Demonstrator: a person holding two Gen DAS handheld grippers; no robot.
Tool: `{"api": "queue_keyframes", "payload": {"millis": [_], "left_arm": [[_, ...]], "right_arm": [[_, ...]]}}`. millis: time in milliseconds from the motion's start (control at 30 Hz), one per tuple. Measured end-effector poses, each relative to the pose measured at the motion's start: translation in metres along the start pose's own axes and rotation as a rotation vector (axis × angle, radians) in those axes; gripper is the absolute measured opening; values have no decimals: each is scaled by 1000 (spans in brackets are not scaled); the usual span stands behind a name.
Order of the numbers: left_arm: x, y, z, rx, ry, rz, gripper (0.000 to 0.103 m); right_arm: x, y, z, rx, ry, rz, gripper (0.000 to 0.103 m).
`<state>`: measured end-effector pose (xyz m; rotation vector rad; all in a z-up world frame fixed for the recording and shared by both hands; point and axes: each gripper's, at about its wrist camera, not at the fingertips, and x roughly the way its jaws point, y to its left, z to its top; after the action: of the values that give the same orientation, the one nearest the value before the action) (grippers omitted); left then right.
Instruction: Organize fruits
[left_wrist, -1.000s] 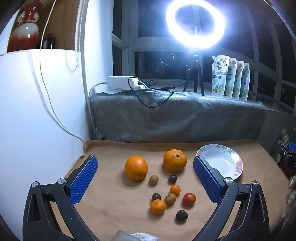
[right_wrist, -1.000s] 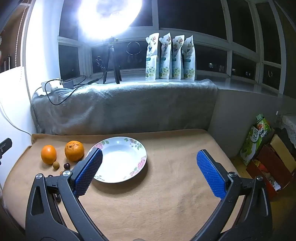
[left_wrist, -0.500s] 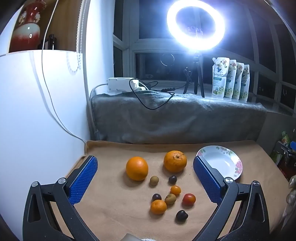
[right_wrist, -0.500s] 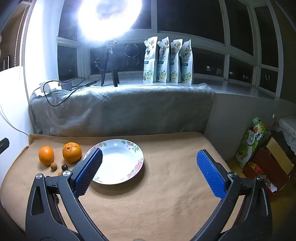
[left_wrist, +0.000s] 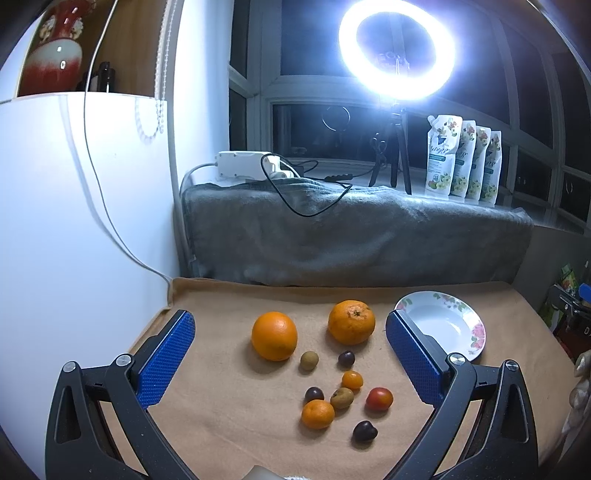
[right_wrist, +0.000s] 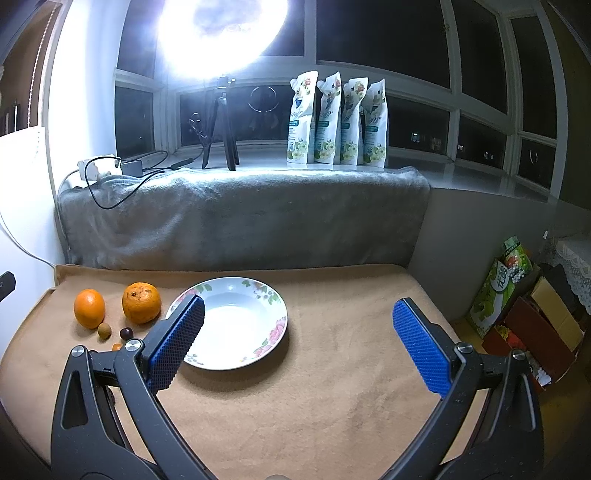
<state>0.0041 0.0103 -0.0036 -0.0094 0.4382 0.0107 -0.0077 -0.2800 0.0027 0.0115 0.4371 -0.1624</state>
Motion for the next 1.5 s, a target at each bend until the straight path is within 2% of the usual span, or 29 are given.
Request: {"api": "queue_keyframes", "payload": {"millis": [1500], "left_arm": [[7, 0, -4, 2, 12, -1, 102]], "right_arm": [[7, 4, -1, -1, 6, 6, 103]]}}
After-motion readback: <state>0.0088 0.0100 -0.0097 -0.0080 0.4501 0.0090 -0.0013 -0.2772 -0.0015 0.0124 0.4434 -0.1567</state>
